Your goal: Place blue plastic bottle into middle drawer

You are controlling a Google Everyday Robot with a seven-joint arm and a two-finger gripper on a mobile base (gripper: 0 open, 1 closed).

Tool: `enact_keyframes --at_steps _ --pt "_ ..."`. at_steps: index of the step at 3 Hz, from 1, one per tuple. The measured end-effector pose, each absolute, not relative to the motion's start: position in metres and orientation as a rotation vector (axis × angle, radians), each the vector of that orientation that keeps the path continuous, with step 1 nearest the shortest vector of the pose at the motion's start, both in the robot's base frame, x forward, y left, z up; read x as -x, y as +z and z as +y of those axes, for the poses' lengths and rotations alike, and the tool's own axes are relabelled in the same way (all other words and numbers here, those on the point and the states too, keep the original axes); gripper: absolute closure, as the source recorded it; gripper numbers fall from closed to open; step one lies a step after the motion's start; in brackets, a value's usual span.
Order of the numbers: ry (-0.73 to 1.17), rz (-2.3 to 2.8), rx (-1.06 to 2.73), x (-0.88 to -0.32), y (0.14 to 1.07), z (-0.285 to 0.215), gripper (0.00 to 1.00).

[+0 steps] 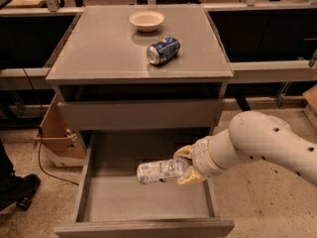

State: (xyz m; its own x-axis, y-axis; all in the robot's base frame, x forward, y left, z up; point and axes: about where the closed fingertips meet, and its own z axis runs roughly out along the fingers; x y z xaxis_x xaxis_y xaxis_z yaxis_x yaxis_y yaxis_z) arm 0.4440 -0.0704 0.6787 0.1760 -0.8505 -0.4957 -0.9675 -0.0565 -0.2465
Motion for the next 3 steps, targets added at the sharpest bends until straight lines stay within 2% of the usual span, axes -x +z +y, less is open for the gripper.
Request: enact_keyframes --at_steps 3 --pt "0.326 1.691 1.856 -0.478 0.601 -0.037 1.00"
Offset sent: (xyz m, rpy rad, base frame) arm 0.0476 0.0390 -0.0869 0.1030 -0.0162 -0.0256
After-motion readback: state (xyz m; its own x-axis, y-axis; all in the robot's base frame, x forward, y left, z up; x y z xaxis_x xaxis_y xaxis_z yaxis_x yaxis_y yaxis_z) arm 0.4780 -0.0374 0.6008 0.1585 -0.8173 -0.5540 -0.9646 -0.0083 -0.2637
